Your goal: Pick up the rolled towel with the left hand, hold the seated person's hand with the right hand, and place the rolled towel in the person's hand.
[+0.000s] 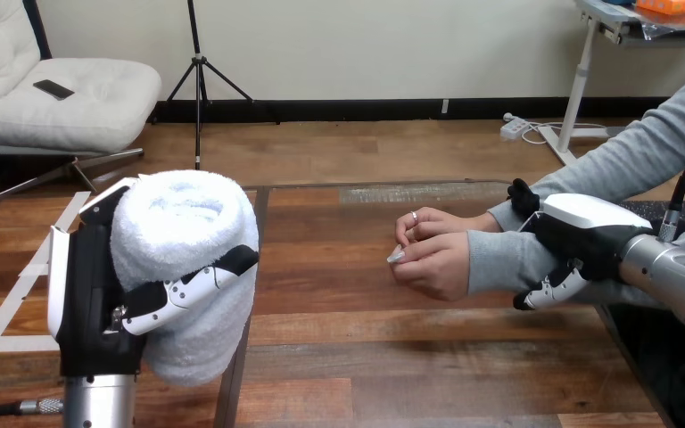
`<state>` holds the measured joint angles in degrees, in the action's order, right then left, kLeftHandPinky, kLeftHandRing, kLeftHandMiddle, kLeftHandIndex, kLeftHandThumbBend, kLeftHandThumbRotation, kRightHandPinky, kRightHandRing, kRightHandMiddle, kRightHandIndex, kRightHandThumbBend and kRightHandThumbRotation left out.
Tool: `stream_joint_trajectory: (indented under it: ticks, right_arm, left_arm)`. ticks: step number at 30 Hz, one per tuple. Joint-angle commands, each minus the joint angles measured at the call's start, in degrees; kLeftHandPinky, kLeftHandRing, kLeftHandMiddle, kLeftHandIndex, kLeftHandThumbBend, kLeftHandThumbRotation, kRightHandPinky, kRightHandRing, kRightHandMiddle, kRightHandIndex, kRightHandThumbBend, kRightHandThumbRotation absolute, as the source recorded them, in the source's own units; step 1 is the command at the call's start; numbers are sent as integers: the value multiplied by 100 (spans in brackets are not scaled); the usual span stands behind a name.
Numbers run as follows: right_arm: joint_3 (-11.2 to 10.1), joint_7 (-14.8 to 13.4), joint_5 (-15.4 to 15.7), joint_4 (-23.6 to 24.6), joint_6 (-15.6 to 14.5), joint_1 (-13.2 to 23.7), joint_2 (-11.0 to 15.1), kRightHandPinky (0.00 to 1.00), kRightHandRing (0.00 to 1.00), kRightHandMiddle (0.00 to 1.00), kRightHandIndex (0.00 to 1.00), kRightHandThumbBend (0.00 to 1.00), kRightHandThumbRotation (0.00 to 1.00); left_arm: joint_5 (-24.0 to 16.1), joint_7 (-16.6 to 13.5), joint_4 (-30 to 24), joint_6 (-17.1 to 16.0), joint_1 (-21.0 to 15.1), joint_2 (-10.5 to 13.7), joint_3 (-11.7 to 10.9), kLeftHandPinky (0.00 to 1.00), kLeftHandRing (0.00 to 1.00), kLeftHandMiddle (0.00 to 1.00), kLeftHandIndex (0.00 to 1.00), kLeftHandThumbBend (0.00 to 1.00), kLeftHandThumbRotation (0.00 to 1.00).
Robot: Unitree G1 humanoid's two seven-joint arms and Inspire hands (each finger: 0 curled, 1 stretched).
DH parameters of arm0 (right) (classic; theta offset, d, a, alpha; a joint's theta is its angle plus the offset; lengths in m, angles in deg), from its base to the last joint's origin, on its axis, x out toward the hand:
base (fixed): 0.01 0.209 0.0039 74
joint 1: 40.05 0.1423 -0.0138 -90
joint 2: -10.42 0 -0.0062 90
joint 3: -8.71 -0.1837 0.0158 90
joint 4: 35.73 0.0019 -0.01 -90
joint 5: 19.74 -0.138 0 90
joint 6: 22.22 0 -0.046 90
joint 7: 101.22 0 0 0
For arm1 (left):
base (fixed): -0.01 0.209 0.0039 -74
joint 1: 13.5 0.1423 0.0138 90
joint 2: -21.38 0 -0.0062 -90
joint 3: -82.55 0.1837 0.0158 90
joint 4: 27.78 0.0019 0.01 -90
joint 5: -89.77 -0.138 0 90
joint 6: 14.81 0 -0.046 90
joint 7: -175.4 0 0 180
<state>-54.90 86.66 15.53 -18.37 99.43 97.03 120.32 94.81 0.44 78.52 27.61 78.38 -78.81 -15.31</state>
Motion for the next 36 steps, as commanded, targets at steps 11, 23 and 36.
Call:
stream_joint_trajectory:
  ticks: [11,23,36]
  right_arm:
    - [-144,-213,-99,79,147,219,-29,35,38,43,43,60,15]
    - [-119,-302,-65,91,231,199,-11,33,37,41,41,59,15]
    - [-139,-264,-96,98,216,210,-24,34,37,41,41,59,16]
  left_arm:
    - [97,13,26,-182,-349,-28,-26,27,31,37,42,63,0]
    - [21,-77,-10,-52,-327,-59,-35,28,32,38,42,64,0]
    - [-24,-136,6,18,-410,-58,-36,27,31,38,42,64,0]
